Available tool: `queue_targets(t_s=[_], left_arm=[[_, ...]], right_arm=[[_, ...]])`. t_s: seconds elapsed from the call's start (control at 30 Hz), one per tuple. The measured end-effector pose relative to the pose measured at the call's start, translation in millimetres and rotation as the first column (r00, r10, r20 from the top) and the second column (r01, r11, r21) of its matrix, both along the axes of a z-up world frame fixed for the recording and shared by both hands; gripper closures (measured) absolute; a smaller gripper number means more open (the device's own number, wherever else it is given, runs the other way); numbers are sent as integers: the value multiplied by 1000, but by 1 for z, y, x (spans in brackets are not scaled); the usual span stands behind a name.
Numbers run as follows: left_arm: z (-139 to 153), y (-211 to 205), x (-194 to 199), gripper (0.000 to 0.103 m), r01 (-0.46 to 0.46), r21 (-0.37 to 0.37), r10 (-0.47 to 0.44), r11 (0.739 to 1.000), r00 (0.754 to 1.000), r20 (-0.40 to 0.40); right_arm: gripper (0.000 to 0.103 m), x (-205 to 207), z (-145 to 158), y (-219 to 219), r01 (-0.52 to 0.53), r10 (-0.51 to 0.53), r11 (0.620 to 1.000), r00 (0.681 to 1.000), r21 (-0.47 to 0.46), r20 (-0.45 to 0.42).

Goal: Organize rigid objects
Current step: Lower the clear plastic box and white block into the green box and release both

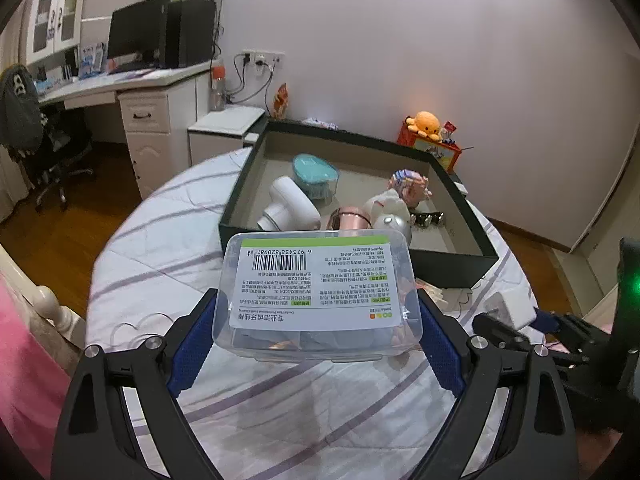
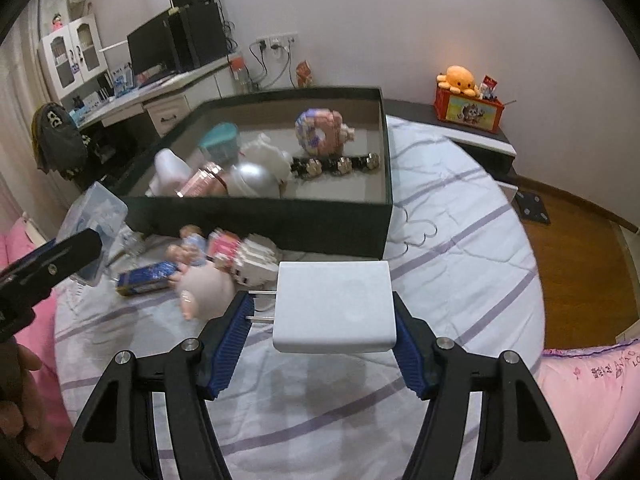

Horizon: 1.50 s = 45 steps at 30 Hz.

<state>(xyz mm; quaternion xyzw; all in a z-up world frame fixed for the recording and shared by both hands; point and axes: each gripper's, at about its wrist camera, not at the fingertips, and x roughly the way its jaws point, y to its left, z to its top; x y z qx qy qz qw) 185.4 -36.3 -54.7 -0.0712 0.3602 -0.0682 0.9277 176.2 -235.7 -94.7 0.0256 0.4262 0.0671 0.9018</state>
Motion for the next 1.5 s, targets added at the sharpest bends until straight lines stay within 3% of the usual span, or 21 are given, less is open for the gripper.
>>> queue_targets(t_s=[0.37, 0.73, 0.97, 1.13, 1.5], left_arm=[[44, 4, -7, 11, 5, 38, -8, 999, 997, 83], [74, 4, 44, 11, 21, 48, -28, 999, 989, 146], [58, -9, 95, 11, 45, 56, -51, 997, 993, 103], [32, -17, 132, 11, 58, 54, -60, 997, 997, 45], [6, -22, 170, 11, 66, 65, -66, 996, 998, -9]], right_arm=[[36, -7, 56, 16, -62, 56, 997, 991, 39, 124], [36, 36, 99, 23, -89, 80, 996, 971, 28, 223], [36, 85, 85, 18, -77, 69, 996, 978, 36, 196], [36, 121, 64, 12, -56, 48, 997, 988, 45, 149], [36, 161, 24, 13, -37, 35, 999, 998, 39, 61]])
